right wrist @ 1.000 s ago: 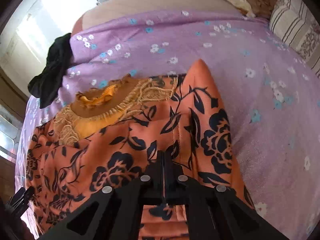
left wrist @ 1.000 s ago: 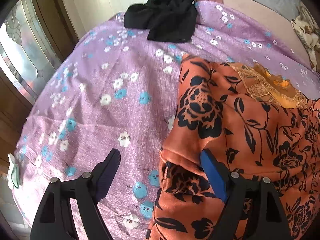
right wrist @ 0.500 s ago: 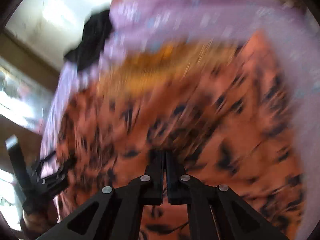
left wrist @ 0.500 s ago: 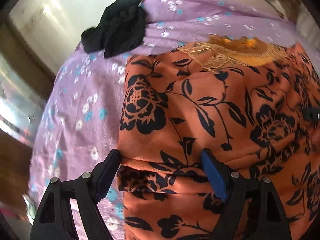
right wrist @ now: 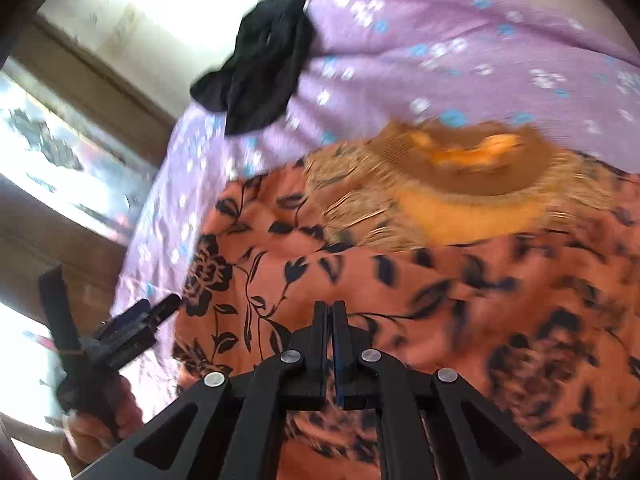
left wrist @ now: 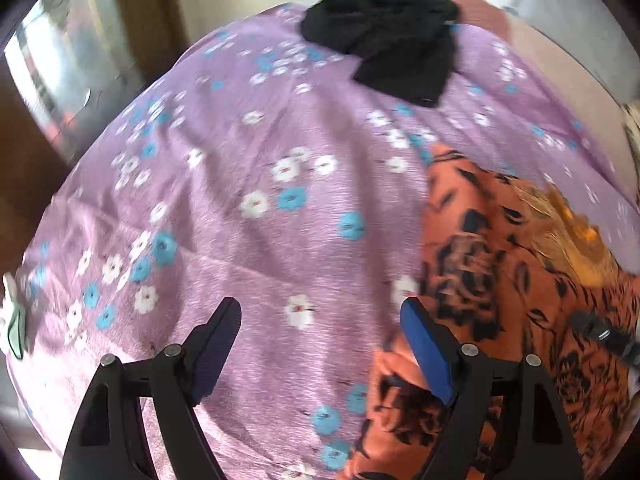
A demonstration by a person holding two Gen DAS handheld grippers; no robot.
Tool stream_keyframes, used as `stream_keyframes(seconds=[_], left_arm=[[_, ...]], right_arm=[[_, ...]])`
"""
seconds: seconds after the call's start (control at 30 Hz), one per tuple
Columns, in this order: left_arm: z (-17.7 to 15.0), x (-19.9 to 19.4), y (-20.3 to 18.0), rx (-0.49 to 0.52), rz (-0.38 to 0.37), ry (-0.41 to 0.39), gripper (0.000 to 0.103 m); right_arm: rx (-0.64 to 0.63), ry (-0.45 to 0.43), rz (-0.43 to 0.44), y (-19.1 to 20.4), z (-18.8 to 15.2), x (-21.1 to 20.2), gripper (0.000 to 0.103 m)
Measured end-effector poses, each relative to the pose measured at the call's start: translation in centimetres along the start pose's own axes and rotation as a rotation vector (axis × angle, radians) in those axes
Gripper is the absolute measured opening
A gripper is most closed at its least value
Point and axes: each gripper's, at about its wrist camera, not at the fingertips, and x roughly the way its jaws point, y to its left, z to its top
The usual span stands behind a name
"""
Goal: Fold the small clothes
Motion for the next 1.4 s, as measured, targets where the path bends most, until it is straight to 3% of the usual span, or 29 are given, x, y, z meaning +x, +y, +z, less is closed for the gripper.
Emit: stream_keyframes(seconds=[0.1,0.3,0.37,0.43,0.47,0.5,0.6,0.67,0.77,0.97,1.1,1.17,1.27,1.4], left_arm=[[0.0,0.0,0.4,-0.017,0.005,-0.002,0.082],[-0.5,1.3,-1.7,0.045,-0.028,0.040,0.081],[-0.5,1.5,-2.0,0.048,-0.033,0.040,0.080],[-0.4,1.5,-2.1,0.050,-0.057,0.039,0.065],[-0.4,1.6,-2.2,0.046,-0.091,0.046,0.049],[-0.4,1.7,-2.3,0.040,-0.113,0.052,0.033],[-0.7,1.7,-2.8,0.036,-0.135,0.058,0.006],[-0.6,2.0,-2.8,0.018,-0.154,0.067,0.006],[-0.2,2.7,-2.3,-0.022,-0.224,0.096,0.004],[0.3,3.7,-1.5,-0.080,-0.326,0.119,0.003],[0.0,3.1,-1.1,-0.083,-0.293,0.096,0.000],[-0.5,3.2,-1.1,-0.081,-0.295,0.123,0.000],[-1.2,3.3,-0.4,-0.076,-0.292,0.132,0.000],[-1.8,3.1,0.5,-0.065,-0.289,0.151,0.000]], right_arm=[[-0.025,0.051,-0.073,0.5,0.3,3.7,0.003],[-0.012,-0.015,-0.042,1.9,2.5,3.7,0.005],[-0.039,-0.050,0.019,3.4,3.3,3.3,0.005],[-0.044,-0.070,0.077,4.6,3.9,3.2,0.005],[-0.049,-0.070,0.090,5.3,4.2,3.4,0.005],[-0.057,-0.061,0.092,6.0,4.4,3.9,0.005],[-0.061,-0.017,0.060,7.4,5.7,6.3,0.005],[-0.035,0.015,0.036,7.6,6.4,7.9,0.005],[0.010,0.040,0.087,7.5,7.1,10.4,0.005],[0.023,0.016,0.106,8.3,7.4,11.7,0.005],[0.058,0.037,0.205,8.3,7.0,12.3,0.005],[0.055,0.081,0.234,8.9,6.2,13.4,0.005],[0.050,0.049,0.236,9.4,5.3,13.4,0.004],[0.104,0.043,0.333,8.4,4.1,13.6,0.005]])
